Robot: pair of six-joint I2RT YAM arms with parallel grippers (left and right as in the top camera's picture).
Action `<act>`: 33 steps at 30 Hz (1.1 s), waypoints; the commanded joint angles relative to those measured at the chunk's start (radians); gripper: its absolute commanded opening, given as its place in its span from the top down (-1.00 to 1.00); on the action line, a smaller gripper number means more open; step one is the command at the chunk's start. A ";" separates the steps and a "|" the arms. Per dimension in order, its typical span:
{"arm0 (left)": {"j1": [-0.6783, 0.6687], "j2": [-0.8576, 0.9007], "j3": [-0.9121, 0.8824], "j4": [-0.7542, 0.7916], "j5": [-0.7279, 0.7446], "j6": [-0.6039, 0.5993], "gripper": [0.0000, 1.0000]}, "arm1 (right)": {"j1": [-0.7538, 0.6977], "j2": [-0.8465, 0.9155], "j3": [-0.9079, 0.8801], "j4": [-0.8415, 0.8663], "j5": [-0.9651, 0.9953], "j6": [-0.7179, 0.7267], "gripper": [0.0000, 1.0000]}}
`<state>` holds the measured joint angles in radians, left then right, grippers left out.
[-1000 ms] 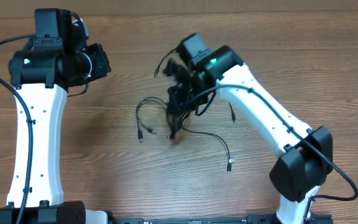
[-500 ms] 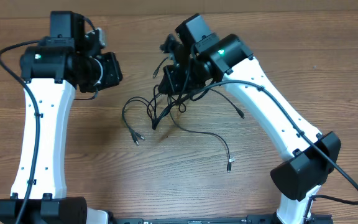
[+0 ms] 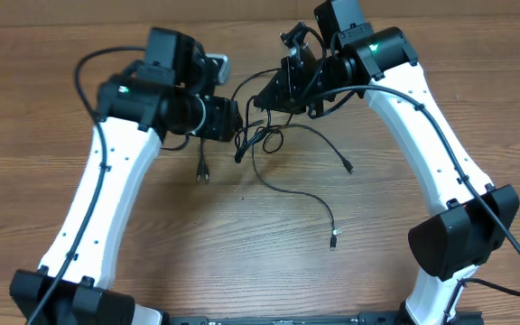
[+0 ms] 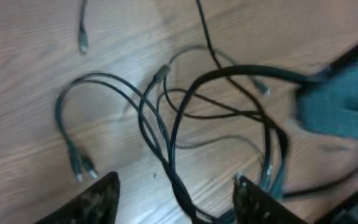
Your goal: Untangle cables
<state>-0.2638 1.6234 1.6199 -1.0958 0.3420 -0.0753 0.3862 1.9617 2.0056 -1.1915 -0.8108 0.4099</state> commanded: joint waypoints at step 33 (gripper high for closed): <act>-0.032 0.113 -0.277 0.142 0.092 -0.568 -0.05 | 0.001 -0.020 0.016 0.001 -0.017 -0.025 0.92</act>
<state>-0.2886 1.6909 1.3502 -0.9504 0.3332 -0.4992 0.3866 1.9617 2.0056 -1.1973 -0.8219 0.3923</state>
